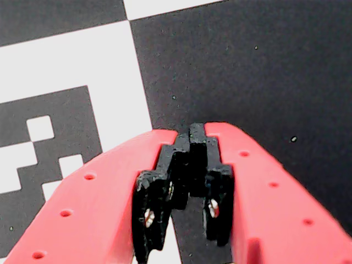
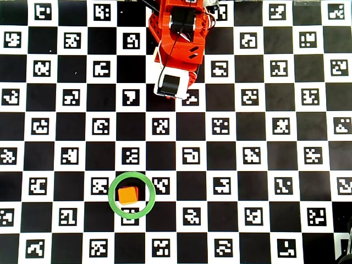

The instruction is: Grab the red cube then put it in the green circle then put the blue cube on top and finally the orange cube on top

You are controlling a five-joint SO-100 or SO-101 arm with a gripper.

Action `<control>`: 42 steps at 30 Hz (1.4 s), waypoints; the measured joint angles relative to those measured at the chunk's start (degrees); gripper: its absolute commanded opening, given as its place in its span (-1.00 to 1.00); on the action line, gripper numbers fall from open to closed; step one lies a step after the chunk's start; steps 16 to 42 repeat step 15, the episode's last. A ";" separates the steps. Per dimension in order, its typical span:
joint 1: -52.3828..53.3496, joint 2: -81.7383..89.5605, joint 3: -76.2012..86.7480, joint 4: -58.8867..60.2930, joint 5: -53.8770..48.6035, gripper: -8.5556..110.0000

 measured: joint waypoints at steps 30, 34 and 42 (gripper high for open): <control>0.00 0.00 0.00 0.00 -1.23 -0.94; 0.00 0.00 0.00 0.00 -1.23 -0.94; 0.00 0.00 0.00 0.00 -1.23 -0.94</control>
